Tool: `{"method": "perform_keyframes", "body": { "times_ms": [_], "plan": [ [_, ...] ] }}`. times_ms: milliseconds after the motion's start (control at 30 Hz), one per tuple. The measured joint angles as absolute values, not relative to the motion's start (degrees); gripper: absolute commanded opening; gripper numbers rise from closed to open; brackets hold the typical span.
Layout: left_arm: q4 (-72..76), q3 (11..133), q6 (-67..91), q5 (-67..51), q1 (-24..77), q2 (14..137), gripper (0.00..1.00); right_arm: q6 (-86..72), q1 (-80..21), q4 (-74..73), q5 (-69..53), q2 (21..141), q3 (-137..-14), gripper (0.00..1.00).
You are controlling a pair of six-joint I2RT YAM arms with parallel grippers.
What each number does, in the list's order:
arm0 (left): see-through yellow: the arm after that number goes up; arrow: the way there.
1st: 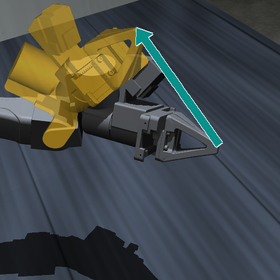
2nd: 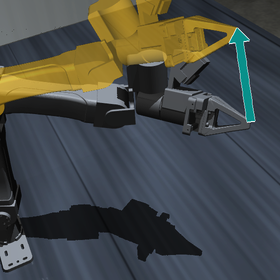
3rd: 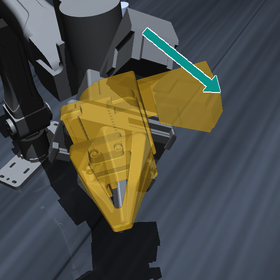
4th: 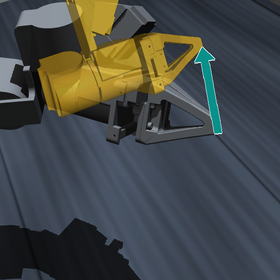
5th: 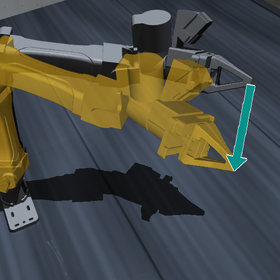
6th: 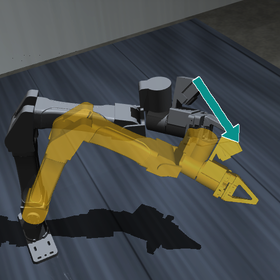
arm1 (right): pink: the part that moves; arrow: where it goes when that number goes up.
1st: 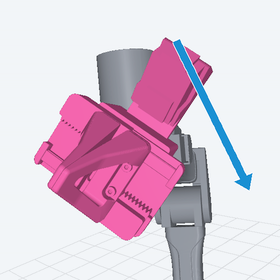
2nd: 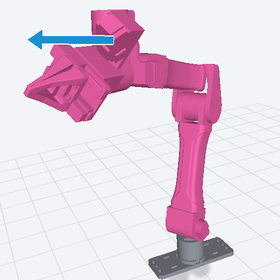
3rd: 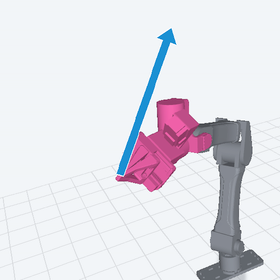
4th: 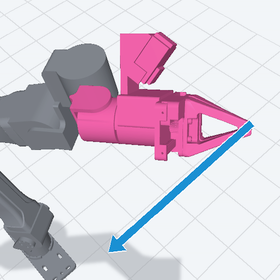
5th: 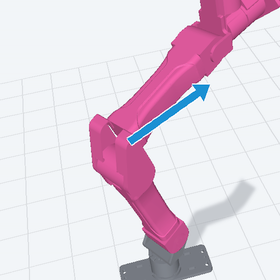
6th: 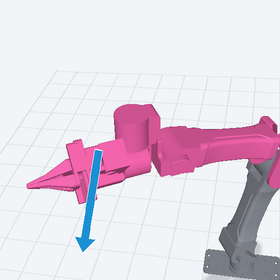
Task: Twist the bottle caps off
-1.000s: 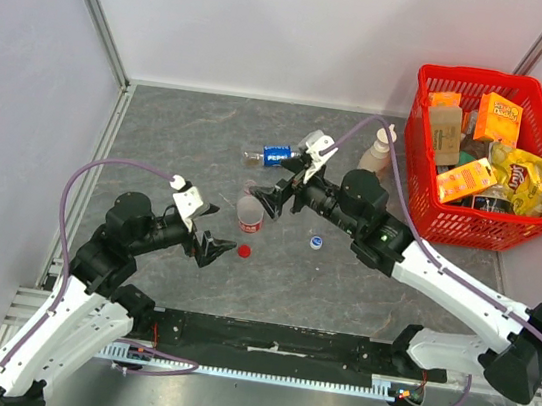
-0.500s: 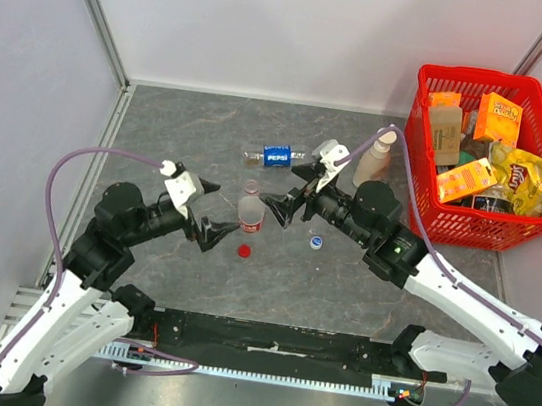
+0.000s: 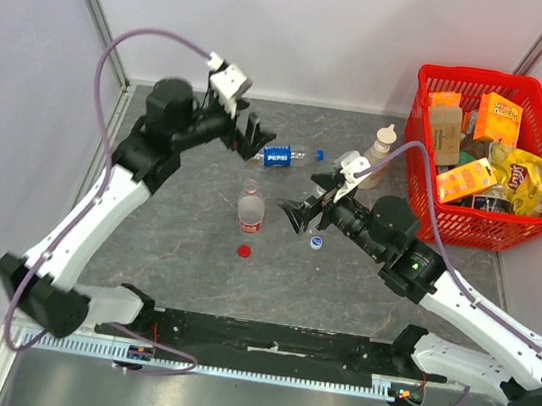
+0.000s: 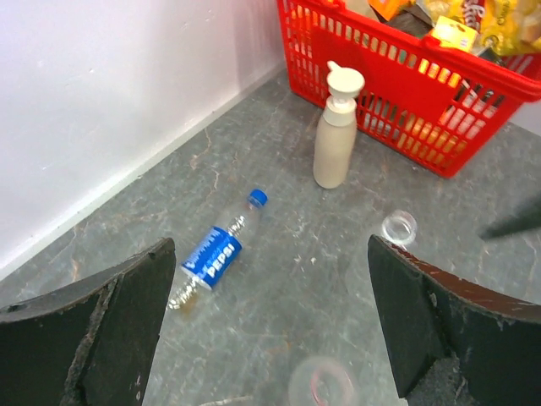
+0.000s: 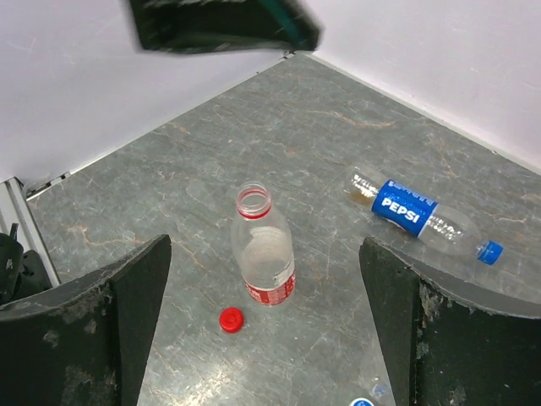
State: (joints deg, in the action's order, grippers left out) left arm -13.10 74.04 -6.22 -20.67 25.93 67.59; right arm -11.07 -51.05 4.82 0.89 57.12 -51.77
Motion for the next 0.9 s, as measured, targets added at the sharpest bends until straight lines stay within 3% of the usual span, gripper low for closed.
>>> {"method": "perform_keyframes", "body": {
  "times_ms": [533, 900],
  "plan": [
    [-28.1, 117.2, -7.9, -35.7, 16.3, 107.9, 1.0, -10.3, -51.0, 0.8, 4.5, 51.4, -50.3, 0.98],
    [-37.0, 124.8, -15.1, -38.4, 14.7, 124.7, 1.0, -9.2, -50.9, -2.7, 6.5, 51.5, -50.3, 0.98]
  ]
}}
